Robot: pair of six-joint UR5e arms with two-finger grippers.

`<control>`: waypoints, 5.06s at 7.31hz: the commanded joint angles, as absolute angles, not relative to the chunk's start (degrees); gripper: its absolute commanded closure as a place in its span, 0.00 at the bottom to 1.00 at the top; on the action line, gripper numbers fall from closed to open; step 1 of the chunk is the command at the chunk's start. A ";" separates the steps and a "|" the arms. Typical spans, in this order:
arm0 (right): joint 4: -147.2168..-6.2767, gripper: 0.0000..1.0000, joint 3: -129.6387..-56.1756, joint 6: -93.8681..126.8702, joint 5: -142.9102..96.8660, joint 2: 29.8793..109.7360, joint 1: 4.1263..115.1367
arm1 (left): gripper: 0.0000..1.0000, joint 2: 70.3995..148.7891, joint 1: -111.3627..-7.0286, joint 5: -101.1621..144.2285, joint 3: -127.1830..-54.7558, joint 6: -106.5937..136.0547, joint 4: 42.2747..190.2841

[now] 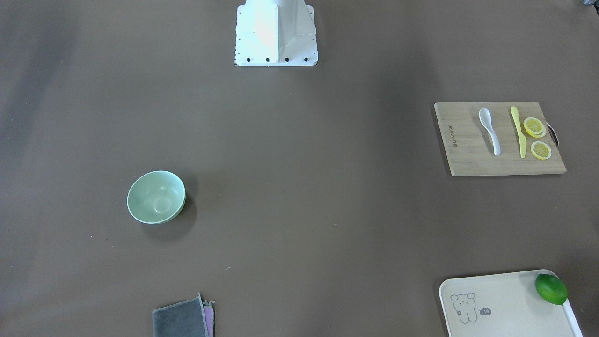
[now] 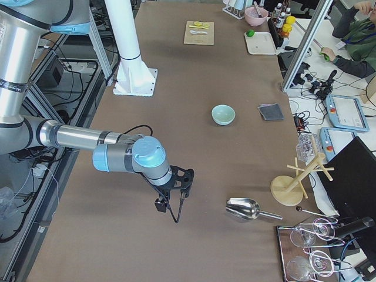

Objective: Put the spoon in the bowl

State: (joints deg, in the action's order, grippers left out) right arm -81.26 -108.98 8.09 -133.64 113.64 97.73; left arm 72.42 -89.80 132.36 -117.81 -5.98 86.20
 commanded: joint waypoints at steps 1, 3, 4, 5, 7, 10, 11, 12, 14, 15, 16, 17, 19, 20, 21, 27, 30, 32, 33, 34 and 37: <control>-81.30 0.00 -108.98 8.09 -133.77 113.73 97.73 | 0.01 72.33 -89.82 132.36 -117.77 -6.06 86.31; -81.21 0.00 -109.16 8.17 -133.77 113.73 97.73 | 0.01 72.16 -89.91 132.89 -118.47 -6.06 86.31; -78.17 0.00 -109.51 8.35 -134.81 113.64 97.73 | 0.01 72.16 -89.91 132.89 -119.35 -6.06 86.31; -70.13 0.00 -109.08 8.26 -137.00 113.99 97.73 | 0.01 72.25 -89.91 132.89 -119.36 -6.06 86.40; -58.67 0.00 -108.90 8.26 -136.93 114.61 97.73 | 0.01 73.73 -89.91 133.15 -119.44 -5.98 86.66; -55.90 0.00 -109.16 9.31 -140.00 111.99 97.73 | 0.01 78.54 -89.74 132.63 -114.04 -5.28 105.10; -56.25 0.00 -108.99 12.10 -141.23 111.45 97.56 | 0.01 82.23 -89.74 133.24 -108.08 -5.36 108.42; -56.34 0.00 -108.90 20.74 -141.33 110.05 96.25 | 0.01 83.48 -89.74 133.24 -107.67 -5.36 109.33; -56.25 0.00 -108.81 36.14 -137.75 105.94 87.33 | 0.01 84.02 -89.30 135.87 -106.88 5.05 116.05; -56.25 0.00 -108.90 45.78 -130.68 102.95 79.44 | 0.01 83.68 -87.82 135.88 -105.74 6.14 118.45; -56.25 0.01 -108.72 55.10 -124.78 99.35 71.80 | 0.01 83.67 -86.32 135.88 -105.65 6.07 118.82; -56.08 0.02 -108.20 63.55 -119.41 95.92 64.58 | 0.01 83.67 -86.13 135.88 -105.64 6.06 118.83; -55.99 0.05 -106.62 77.81 -106.14 89.94 50.95 | 0.01 83.58 -85.78 135.88 -105.64 6.15 118.83; -56.07 0.10 -106.61 82.40 -102.43 88.00 46.36 | 0.01 83.41 -85.78 135.88 -105.64 6.07 118.83; -56.51 0.22 -106.26 84.96 -98.91 86.41 42.66 | 0.01 83.32 -85.78 135.88 -105.64 6.06 118.92; -56.69 0.69 -99.49 87.97 -94.13 79.90 38.41 | 0.01 82.35 -85.78 135.88 -104.95 5.80 120.23; -56.86 1.00 -99.32 88.07 -93.78 79.63 38.06 | 0.01 82.35 -85.78 135.88 -103.80 5.89 121.82; -65.41 1.00 -103.94 88.07 -93.69 76.67 38.06 | 0.01 82.35 -85.78 135.88 -103.80 5.89 121.90; -77.22 1.00 -108.41 90.33 -93.87 72.29 37.80 | 0.01 82.27 -85.78 135.88 -103.80 5.98 121.90; -84.48 1.00 -109.15 94.79 -93.69 67.29 35.53 | 0.01 82.27 -85.78 135.88 -103.80 5.98 121.90; -99.37 1.00 -103.83 107.97 -93.52 50.76 26.13 | 0.01 82.27 -85.78 137.54 -103.80 5.98 121.99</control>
State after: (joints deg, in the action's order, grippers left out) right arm -93.61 -106.49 101.97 -93.56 57.44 29.58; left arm 82.27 -85.74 136.53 -103.83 5.97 121.93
